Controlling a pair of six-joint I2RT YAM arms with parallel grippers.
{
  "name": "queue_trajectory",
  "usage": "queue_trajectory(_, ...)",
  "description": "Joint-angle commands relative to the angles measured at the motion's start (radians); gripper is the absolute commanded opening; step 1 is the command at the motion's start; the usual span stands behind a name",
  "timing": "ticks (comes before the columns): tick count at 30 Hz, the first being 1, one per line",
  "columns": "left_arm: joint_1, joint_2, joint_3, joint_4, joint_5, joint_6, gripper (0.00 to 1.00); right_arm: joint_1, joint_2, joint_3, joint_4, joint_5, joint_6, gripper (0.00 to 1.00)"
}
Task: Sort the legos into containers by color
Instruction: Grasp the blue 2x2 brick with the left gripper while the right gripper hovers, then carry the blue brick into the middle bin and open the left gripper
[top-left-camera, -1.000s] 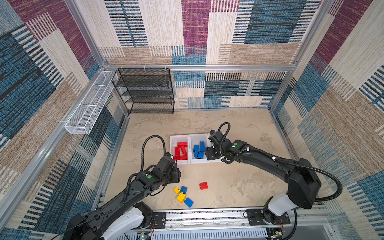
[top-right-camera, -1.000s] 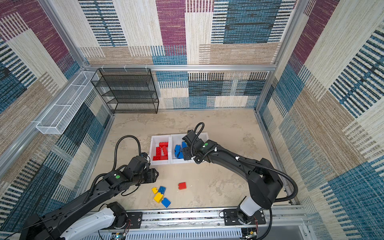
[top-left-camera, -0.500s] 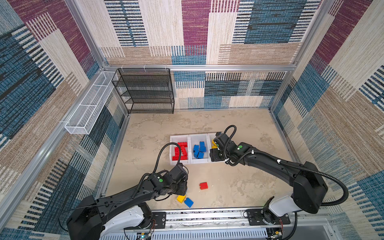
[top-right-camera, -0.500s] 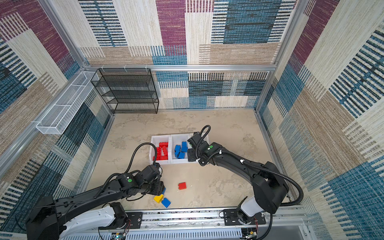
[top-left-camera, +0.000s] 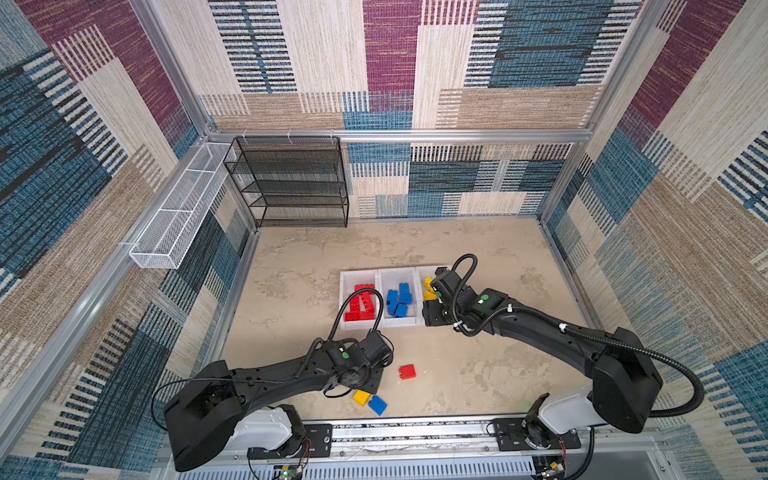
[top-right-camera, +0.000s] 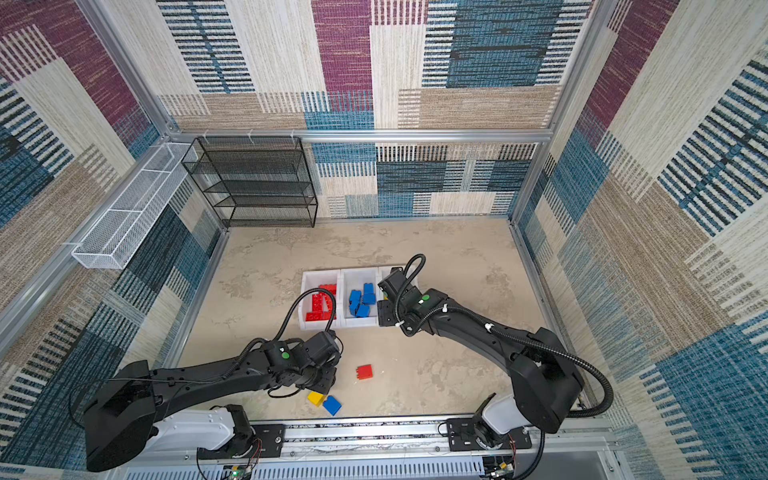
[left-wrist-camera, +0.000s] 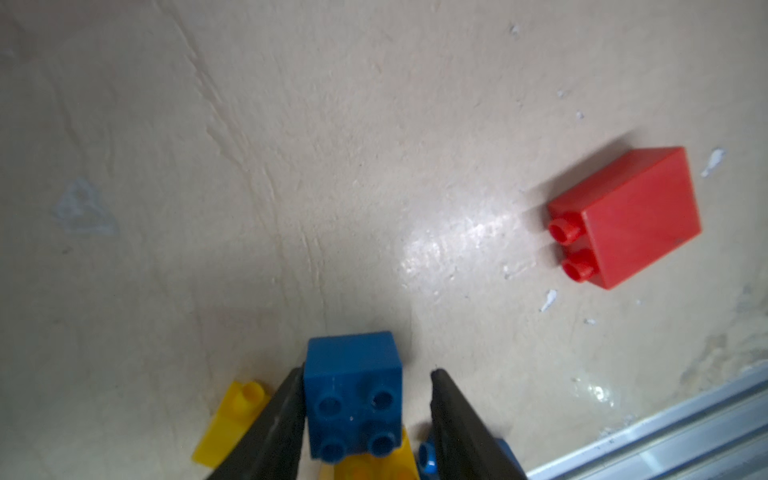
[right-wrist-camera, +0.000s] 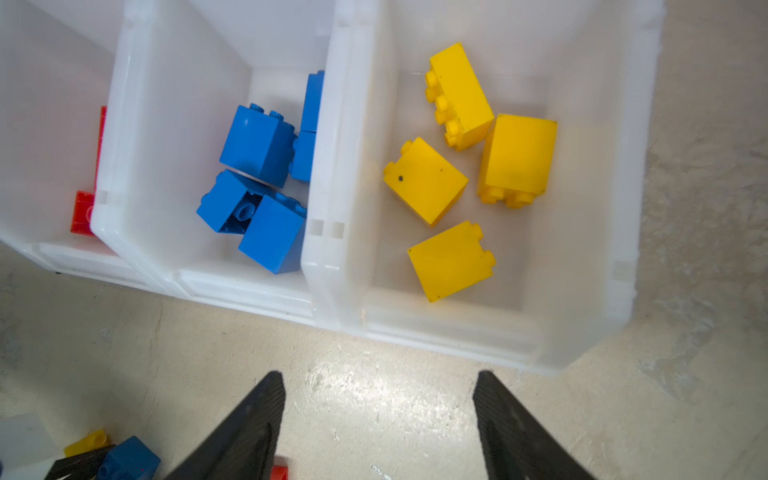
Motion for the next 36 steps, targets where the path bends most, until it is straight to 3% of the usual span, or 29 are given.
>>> queue_trajectory(1, -0.009, 0.022, 0.013, 0.003, -0.027, 0.016, 0.47, 0.0, -0.014, -0.013, 0.007, 0.017, 0.02, 0.74)
queue_trajectory(8, -0.012, 0.059, 0.036, 0.018, -0.024, 0.031, 0.37, 0.0, -0.032, -0.029, -0.002, 0.026, 0.033, 0.74)
queue_trajectory(15, 0.003, 0.072, 0.156, 0.021, -0.068, 0.114, 0.35, -0.016, -0.066, -0.023, -0.018, 0.042, 0.033, 0.73)
queue_trajectory(23, 0.194, 0.26, 0.488, 0.078, -0.007, 0.326, 0.35, -0.039, -0.154, -0.064, -0.03, 0.048, 0.055, 0.73)
queue_trajectory(29, 0.321, 0.48, 0.732, 0.104, 0.032, 0.378, 0.37, -0.04, -0.203, -0.089, -0.048, 0.038, 0.09, 0.72)
queue_trajectory(36, 0.365, 0.645, 0.888, 0.076, 0.078, 0.367, 0.37, -0.04, -0.249, -0.109, -0.06, 0.037, 0.105, 0.71)
